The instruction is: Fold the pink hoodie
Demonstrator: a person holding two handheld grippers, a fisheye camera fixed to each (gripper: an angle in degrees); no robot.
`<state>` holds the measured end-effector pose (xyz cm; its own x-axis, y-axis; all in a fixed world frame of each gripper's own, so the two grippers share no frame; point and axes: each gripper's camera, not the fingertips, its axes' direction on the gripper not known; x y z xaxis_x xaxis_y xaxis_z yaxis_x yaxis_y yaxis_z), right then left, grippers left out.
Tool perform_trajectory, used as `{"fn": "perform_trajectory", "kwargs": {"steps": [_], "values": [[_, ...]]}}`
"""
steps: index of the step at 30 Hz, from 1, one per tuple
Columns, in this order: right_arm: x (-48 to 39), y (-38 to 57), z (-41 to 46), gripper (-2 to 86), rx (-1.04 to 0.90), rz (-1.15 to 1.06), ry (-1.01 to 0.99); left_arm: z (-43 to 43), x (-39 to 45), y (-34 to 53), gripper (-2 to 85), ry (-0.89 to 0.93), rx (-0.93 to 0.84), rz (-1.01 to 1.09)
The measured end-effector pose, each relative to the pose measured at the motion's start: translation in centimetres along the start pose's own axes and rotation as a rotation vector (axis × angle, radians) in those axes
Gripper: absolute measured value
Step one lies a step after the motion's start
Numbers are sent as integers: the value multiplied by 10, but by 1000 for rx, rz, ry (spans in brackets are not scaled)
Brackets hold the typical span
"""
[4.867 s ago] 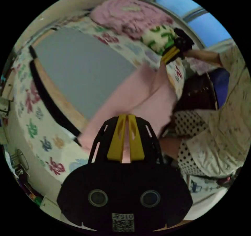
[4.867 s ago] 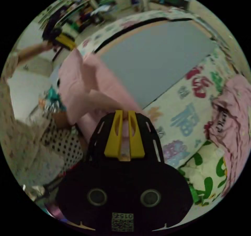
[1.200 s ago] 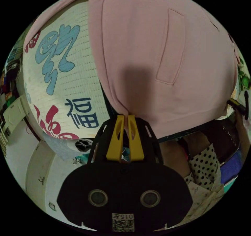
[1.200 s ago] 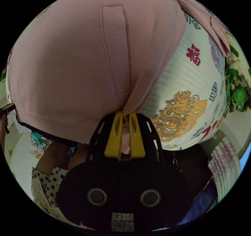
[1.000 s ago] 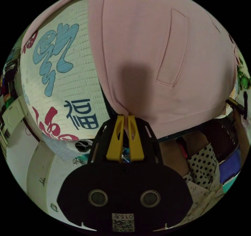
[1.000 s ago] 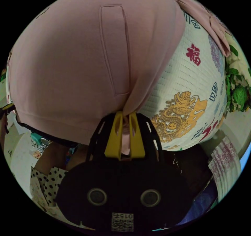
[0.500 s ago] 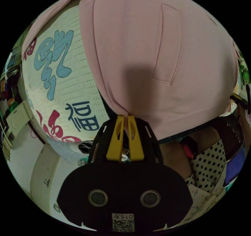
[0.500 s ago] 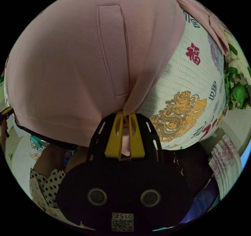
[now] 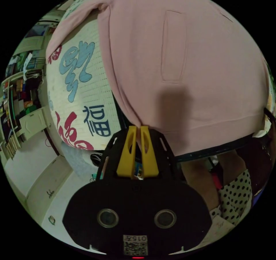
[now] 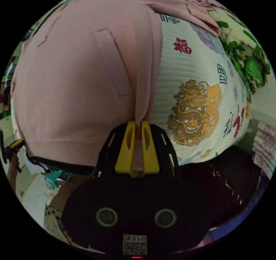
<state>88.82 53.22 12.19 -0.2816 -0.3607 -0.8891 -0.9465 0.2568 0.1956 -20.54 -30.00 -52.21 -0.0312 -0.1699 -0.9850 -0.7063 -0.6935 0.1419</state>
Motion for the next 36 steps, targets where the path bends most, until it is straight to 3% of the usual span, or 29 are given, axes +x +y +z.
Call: {"fn": "perform_trajectory", "kwargs": {"steps": [5, 8, 10, 14, 18, 21, 24, 28, 34, 36], "values": [[81, 76, -28, 70, 61, 101, -259, -74, -28, 51, 80, 74, 59, -46], [136, 127, -69, 49, 214, 266, -275, -119, -41, 81, 83, 87, 50, -122], [160, 154, -106, 30, 373, 311, -302, -156, -34, 103, 82, 35, 52, -150], [191, 215, -220, 2, 875, 295, -520, -232, 13, 119, 77, 77, 178, -87], [197, 286, -309, -4, 1409, 152, -762, -306, 122, 105, 76, 214, 322, 106], [201, 328, -328, -5, 1669, 145, -819, -339, 211, 80, 77, 348, 341, 239], [219, 345, -333, -5, 1698, 33, -998, -366, 286, 58, 76, 449, 331, 328], [239, 349, -338, -5, 1629, -5, -1095, -401, 353, 38, 75, 492, 331, 399], [257, 347, -337, 8, 1656, -46, -1091, -420, 397, 12, 80, 412, 260, 468], [260, 332, -323, 40, 1664, -15, -936, -421, 405, 6, 82, 362, 237, 485]]}}
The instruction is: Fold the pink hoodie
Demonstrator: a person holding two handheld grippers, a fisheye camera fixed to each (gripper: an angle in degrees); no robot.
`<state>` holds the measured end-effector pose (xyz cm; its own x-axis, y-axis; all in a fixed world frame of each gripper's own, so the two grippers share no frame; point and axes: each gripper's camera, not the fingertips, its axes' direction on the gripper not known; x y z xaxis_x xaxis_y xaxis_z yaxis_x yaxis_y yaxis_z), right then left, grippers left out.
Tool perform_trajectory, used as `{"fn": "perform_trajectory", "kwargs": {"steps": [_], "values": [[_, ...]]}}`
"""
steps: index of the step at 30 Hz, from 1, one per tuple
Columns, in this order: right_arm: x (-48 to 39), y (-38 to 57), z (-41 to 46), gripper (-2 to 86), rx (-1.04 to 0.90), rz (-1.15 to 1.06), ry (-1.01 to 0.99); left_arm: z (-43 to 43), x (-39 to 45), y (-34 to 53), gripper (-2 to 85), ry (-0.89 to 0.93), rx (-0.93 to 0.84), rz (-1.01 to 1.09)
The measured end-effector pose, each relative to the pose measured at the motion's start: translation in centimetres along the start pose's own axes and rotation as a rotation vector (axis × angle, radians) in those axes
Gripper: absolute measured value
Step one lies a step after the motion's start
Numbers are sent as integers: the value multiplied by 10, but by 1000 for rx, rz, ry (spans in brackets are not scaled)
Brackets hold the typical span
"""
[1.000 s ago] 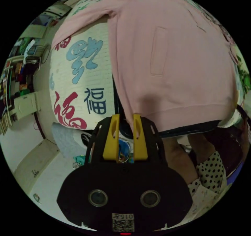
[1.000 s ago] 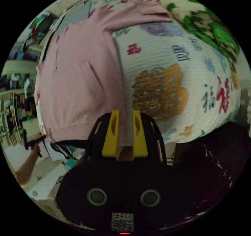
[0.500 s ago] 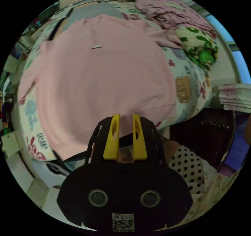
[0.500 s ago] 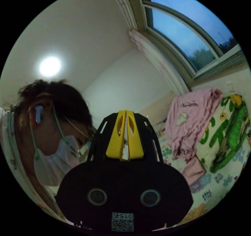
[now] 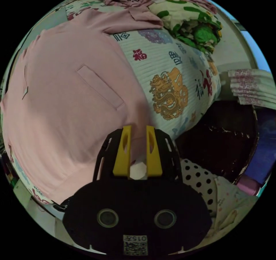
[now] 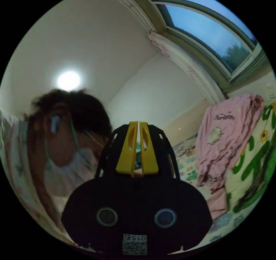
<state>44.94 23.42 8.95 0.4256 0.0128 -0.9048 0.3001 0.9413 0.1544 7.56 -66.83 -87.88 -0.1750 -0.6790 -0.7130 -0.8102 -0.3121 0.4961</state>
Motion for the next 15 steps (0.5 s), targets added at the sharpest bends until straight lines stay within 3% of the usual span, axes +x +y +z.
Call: {"fn": "perform_trajectory", "kwargs": {"steps": [2, 4, 6, 9, 12, 15], "values": [[25, 22, 18, 72, -112, -72, 128, 4, 3, -7, 84, -21, -31, 15], [63, 58, 51, 94, -389, -125, 274, 13, 5, -16, 86, -29, -75, 22], [118, 119, 99, 114, -840, -127, 431, 18, 5, -21, 86, -36, -89, 19], [154, 189, 144, 139, -1217, -301, 519, 25, -2, -31, 86, -28, -120, -10], [170, 233, 177, 150, -1439, -441, 572, 34, -12, -37, 82, -12, -134, -23], [178, 253, 201, 144, -1486, -602, 620, 45, -16, -37, 79, -26, -135, -7]]}}
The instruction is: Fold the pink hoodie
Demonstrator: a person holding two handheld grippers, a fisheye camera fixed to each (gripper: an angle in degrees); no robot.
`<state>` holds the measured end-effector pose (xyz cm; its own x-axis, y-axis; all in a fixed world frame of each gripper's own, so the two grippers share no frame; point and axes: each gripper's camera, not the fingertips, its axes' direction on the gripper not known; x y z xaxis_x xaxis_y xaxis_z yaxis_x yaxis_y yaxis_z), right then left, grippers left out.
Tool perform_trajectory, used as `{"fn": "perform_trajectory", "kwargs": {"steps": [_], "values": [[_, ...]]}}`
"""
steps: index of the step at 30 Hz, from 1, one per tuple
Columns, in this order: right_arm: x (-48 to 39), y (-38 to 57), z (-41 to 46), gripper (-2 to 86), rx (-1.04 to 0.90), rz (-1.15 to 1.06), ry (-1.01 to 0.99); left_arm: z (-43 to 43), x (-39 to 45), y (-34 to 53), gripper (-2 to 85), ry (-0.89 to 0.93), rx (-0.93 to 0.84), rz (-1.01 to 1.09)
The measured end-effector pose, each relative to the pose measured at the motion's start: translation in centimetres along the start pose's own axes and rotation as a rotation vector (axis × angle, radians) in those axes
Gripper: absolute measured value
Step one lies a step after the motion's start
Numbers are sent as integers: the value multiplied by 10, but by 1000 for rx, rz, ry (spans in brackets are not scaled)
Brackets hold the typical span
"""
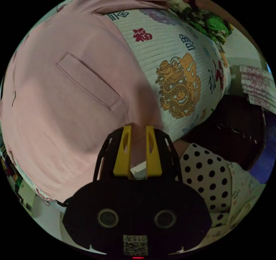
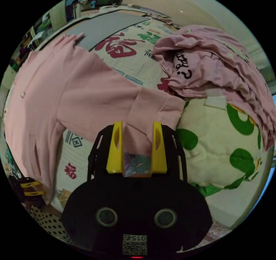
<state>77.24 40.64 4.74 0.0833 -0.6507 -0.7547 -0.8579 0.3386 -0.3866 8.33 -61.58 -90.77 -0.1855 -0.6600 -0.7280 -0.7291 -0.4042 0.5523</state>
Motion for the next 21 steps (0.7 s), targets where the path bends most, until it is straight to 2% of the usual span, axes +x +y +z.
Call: {"fn": "perform_trajectory", "kwargs": {"steps": [3, 7, 9, 13, 17, 21], "values": [[5, -22, 23, 141, -89, -38, -15, 12, -8, 1, 77, -12, 0, 9], [22, -41, 33, 125, -113, -4, -118, 32, -33, 8, 74, 9, 9, 9], [35, -49, 30, 65, -102, 59, -122, 42, -45, 14, 73, 19, 15, 18], [63, -56, 18, 54, -79, 225, -200, 64, -81, 34, 74, 68, 50, 37], [75, -63, -39, 52, 97, 272, -285, 69, -126, 65, 80, 201, 154, 23], [45, -73, -108, 52, 268, 165, -462, 39, -209, 122, 116, 381, 409, -104]]}}
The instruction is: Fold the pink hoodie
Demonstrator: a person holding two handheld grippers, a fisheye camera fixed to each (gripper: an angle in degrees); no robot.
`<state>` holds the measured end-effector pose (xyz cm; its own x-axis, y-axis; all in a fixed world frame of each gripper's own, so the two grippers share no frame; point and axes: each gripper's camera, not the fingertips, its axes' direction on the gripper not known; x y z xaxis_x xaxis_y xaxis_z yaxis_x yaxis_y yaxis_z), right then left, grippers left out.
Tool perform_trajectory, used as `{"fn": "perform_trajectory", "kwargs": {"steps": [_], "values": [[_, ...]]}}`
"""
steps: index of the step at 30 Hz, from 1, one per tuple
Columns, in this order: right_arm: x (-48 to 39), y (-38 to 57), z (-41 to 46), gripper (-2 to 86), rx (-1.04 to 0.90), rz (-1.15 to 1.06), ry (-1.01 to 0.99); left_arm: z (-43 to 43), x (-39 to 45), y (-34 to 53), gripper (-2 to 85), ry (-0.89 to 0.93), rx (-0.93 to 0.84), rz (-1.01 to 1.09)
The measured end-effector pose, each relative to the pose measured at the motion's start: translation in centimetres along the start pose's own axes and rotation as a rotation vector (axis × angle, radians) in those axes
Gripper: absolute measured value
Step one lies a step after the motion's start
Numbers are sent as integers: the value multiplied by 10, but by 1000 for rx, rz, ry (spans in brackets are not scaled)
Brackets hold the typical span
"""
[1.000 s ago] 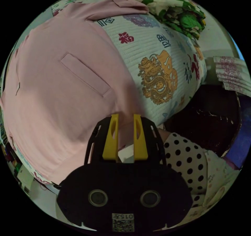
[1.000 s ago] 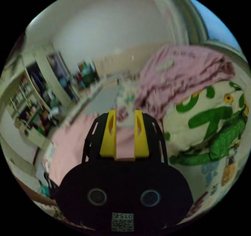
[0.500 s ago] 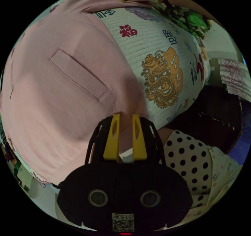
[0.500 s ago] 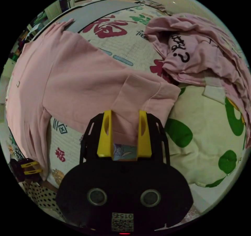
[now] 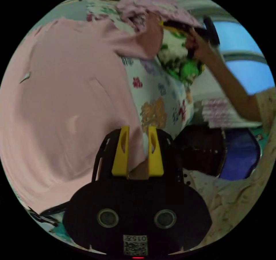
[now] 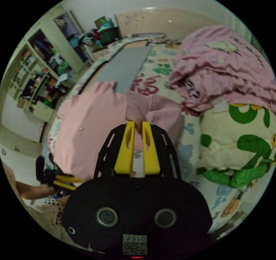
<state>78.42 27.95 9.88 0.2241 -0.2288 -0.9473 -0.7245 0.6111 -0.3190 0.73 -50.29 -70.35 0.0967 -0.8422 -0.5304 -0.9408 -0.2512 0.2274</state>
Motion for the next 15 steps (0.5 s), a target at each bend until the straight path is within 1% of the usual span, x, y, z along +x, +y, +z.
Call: {"fn": "perform_trajectory", "kwargs": {"steps": [1, 2, 4, 5, 6, 7, 9, 11, 13, 15], "values": [[-10, -1, -3, 52, 7, -20, -41, -33, -33, 9, 132, 60, 124, -91], [-32, -3, -7, 52, 18, -60, -118, -51, -52, 15, 139, 95, 197, -142], [-66, -4, -5, 52, 18, -121, -214, -110, -130, 48, 168, 246, 492, -319], [-88, -3, 2, 53, 0, -154, -269, -120, -149, 57, 176, 280, 552, -346], [-109, -2, 13, 53, -28, -181, -318, -135, -184, 73, 189, 338, 640, -383], [-118, -1, 19, 52, -49, -184, -339, -142, -216, 88, 197, 383, 691, -402], [-150, 0, 41, 51, -131, -181, -388, -141, -261, 109, 200, 446, 700, -440], [-167, 0, 51, 51, -166, -187, -403, -135, -301, 131, 184, 502, 675, -468], [-182, -2, 58, 52, -201, -208, -421, -129, -342, 160, 138, 483, 610, -514], [-199, -10, 63, 53, -239, -256, -406, -129, -363, 180, 103, 441, 593, -515]]}}
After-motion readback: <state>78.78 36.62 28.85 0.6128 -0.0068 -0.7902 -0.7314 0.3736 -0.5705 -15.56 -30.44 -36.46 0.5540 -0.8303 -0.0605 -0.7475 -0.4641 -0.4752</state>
